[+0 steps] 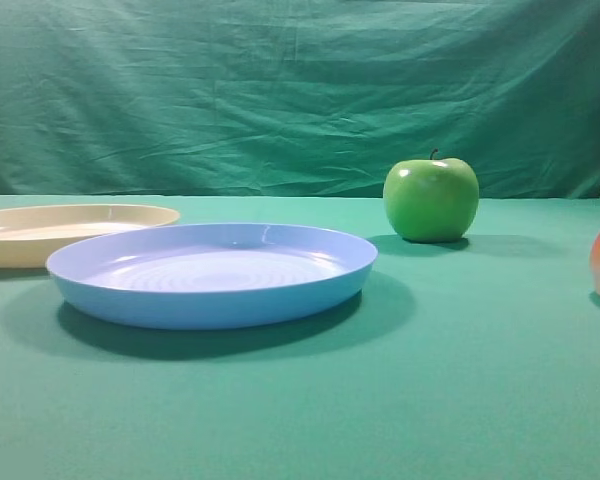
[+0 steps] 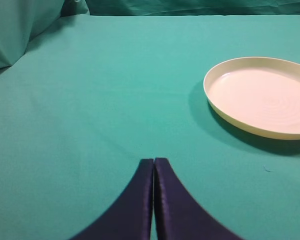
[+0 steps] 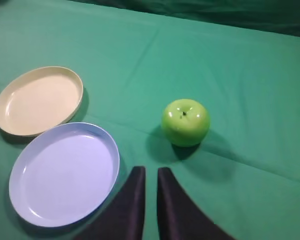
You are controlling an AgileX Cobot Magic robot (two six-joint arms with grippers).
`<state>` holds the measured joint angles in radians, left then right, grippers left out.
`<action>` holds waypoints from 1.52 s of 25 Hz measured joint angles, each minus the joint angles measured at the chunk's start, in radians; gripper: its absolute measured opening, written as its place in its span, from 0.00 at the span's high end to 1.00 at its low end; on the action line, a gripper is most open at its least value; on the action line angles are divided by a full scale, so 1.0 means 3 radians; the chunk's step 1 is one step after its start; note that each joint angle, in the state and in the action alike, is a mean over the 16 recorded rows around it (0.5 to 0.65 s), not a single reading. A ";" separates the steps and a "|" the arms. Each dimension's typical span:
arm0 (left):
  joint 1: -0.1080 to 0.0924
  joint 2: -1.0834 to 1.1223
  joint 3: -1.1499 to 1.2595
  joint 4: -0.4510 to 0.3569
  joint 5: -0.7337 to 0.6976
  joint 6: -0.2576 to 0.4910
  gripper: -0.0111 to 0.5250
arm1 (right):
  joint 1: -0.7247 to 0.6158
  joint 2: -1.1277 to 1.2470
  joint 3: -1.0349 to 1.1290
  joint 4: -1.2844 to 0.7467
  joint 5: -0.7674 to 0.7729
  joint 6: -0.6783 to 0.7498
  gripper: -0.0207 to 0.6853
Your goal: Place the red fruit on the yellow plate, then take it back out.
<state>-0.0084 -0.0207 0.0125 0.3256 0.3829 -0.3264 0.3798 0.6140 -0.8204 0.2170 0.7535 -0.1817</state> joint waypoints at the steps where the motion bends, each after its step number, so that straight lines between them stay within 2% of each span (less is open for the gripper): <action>1: 0.0000 0.0000 0.0000 0.0000 0.0000 0.0000 0.98 | 0.0000 -0.0105 0.0020 0.0000 0.0030 0.0000 0.97; 10: 0.0000 0.0000 0.0000 0.0000 0.0000 0.0000 0.98 | 0.0000 -0.0993 0.0212 -0.0045 0.0390 0.0059 0.97; 17: 0.0000 0.0000 0.0000 0.0000 0.0000 0.0000 0.98 | -0.0003 -0.1485 0.0268 -0.0239 0.0793 0.0365 0.97; 21: 0.0000 0.0000 0.0000 0.0000 0.0000 0.0000 0.98 | -0.0065 -0.1657 0.0344 -0.0384 0.0824 0.0533 0.97; 26: 0.0000 0.0000 0.0000 0.0000 0.0000 0.0000 0.98 | -0.0292 -0.1809 0.0615 -0.0514 0.0510 0.0619 0.97; 38: 0.0000 0.0000 0.0000 0.0000 0.0000 0.0000 0.98 | -0.1043 -0.2043 0.1881 -0.0501 -0.0861 0.0393 0.97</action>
<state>-0.0084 -0.0207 0.0125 0.3256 0.3829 -0.3264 0.0668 0.0011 -0.2560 0.0667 0.4952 -0.0639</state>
